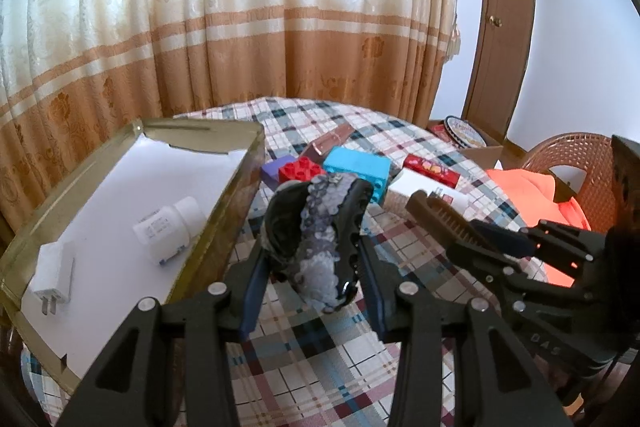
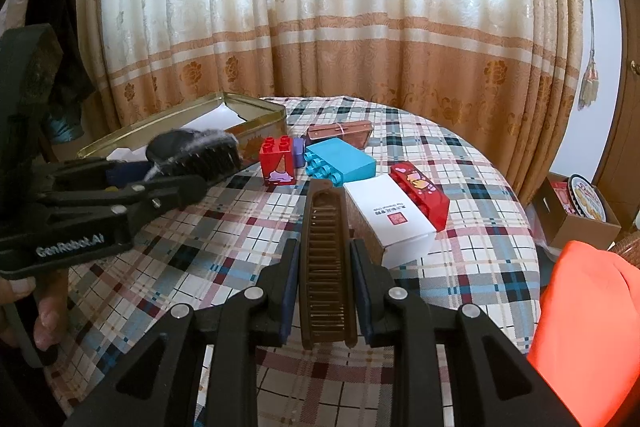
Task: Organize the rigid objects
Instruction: 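Lift the hair clip and comb and carry them toward the tin tray, then lower clip and comb into the tin tray and open both grippers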
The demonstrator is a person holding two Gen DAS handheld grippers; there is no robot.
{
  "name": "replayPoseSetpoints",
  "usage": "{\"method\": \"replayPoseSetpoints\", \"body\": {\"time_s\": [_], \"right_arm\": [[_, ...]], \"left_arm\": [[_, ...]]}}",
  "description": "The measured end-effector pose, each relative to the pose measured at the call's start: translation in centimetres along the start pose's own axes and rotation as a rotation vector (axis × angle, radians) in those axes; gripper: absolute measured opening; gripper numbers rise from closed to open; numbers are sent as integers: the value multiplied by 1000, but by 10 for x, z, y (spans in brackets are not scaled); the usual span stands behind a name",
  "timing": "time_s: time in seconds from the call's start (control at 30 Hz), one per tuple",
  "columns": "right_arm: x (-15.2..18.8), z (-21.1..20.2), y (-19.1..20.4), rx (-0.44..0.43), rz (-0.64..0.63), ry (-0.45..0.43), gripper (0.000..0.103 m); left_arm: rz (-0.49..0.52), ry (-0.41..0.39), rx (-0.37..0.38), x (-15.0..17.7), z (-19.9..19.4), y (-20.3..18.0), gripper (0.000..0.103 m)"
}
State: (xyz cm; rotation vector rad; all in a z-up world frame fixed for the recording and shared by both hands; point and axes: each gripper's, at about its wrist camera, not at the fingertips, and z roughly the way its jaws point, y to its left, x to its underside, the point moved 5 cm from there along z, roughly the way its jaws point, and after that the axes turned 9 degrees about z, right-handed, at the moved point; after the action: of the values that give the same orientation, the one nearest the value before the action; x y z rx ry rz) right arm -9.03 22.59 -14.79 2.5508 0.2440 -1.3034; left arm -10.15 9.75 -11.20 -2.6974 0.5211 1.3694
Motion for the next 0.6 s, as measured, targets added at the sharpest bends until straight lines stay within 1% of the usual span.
{"method": "replayPoseSetpoints", "body": {"time_s": [0.1, 0.3, 0.6], "right_arm": [[-1, 1, 3, 10, -15, 7, 28], [-3, 1, 5, 21, -29, 16, 27], [-25, -2, 27, 1, -69, -2, 27]], "left_arm": [[13, -13, -3, -2, -4, -1, 42], [-3, -35, 4, -5, -14, 5, 42], [-40, -62, -10, -6, -31, 24, 42]]}}
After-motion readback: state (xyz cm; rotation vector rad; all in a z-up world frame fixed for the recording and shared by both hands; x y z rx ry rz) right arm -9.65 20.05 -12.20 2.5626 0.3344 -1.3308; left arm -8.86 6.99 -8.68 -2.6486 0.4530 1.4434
